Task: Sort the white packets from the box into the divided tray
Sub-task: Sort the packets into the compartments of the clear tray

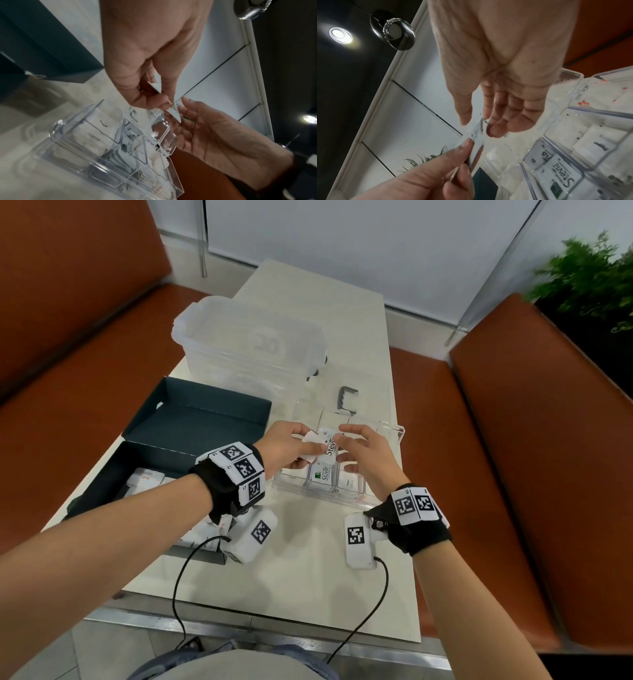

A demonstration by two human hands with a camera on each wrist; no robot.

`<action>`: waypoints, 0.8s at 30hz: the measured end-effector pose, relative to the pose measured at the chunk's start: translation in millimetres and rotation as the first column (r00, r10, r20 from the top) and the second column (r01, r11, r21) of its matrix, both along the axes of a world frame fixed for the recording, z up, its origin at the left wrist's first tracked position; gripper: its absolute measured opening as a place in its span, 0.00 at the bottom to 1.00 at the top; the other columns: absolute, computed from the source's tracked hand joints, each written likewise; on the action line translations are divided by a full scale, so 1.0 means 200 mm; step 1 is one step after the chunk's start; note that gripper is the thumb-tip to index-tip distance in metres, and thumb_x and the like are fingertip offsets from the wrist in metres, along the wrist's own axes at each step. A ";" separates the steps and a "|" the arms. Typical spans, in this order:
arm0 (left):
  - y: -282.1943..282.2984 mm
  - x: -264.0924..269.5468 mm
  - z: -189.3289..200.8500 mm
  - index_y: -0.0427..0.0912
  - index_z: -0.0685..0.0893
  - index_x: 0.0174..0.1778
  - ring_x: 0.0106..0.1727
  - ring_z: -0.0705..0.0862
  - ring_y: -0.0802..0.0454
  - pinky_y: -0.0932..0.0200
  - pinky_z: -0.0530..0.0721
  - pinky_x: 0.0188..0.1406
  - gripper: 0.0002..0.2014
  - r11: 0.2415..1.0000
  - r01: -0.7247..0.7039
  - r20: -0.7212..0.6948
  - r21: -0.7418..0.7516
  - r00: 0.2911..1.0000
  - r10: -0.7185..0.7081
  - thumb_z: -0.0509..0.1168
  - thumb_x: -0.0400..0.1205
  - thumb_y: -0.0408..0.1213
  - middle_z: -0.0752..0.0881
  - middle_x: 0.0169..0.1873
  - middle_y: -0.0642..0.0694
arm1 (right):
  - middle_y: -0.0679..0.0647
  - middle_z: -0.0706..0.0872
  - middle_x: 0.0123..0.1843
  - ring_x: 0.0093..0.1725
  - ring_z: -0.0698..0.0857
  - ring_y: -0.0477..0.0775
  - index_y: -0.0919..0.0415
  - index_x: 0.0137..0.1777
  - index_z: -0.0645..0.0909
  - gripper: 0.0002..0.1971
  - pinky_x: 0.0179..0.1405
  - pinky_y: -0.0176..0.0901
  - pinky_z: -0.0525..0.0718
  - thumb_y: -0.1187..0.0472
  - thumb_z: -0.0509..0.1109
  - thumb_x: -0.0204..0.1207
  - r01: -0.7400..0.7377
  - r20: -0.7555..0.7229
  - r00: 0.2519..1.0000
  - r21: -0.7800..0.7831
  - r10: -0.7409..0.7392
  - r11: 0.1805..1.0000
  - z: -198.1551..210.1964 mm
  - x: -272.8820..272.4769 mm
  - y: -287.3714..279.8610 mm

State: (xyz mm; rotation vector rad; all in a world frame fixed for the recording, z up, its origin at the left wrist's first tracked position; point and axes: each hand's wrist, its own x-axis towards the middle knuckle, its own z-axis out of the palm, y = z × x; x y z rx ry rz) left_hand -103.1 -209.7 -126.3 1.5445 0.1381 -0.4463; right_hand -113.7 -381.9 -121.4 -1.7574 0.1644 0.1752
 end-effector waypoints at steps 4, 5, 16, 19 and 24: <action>0.00 0.00 0.02 0.33 0.86 0.54 0.26 0.84 0.59 0.68 0.82 0.26 0.12 0.999 -0.030 0.057 0.041 0.998 0.027 0.75 0.77 0.31 0.90 0.41 0.38 | 0.53 0.89 0.37 0.31 0.85 0.45 0.60 0.53 0.84 0.07 0.31 0.37 0.81 0.66 0.72 0.76 0.117 0.063 0.992 -0.139 -0.109 0.983 0.00 0.07 -0.03; 0.00 0.00 0.02 0.33 0.85 0.55 0.26 0.83 0.58 0.68 0.83 0.26 0.11 0.998 -0.047 0.059 0.029 0.997 0.045 0.72 0.79 0.32 0.90 0.44 0.37 | 0.55 0.89 0.38 0.31 0.85 0.47 0.62 0.53 0.84 0.07 0.31 0.38 0.81 0.67 0.71 0.76 0.160 0.057 0.987 -0.180 -0.152 0.971 -0.02 0.08 -0.04; 0.04 -0.03 0.10 0.32 0.83 0.58 0.39 0.84 0.49 0.60 0.84 0.39 0.16 0.991 -0.096 -0.063 -0.089 0.994 0.090 0.56 0.90 0.42 0.87 0.48 0.38 | 0.63 0.86 0.54 0.54 0.85 0.61 0.64 0.55 0.81 0.09 0.54 0.47 0.83 0.68 0.70 0.75 -0.070 -0.026 0.997 -0.654 0.070 0.753 -0.19 0.11 0.07; 0.04 -0.04 0.10 0.31 0.82 0.61 0.39 0.85 0.49 0.60 0.84 0.38 0.17 0.990 -0.105 -0.069 -0.096 0.993 0.098 0.56 0.90 0.41 0.87 0.50 0.37 | 0.63 0.84 0.55 0.54 0.83 0.62 0.68 0.55 0.82 0.09 0.48 0.43 0.78 0.70 0.65 0.77 -0.123 -0.049 0.989 -0.784 0.138 0.608 -0.22 0.12 0.11; 0.04 -0.04 0.13 0.31 0.81 0.64 0.41 0.86 0.47 0.60 0.87 0.35 0.17 0.980 -0.129 -0.123 -0.152 0.986 0.110 0.53 0.90 0.38 0.88 0.52 0.36 | 0.66 0.81 0.55 0.51 0.82 0.66 0.70 0.58 0.78 0.12 0.43 0.47 0.77 0.74 0.59 0.77 -0.125 -0.017 0.974 -0.870 0.224 0.478 -0.24 0.10 0.16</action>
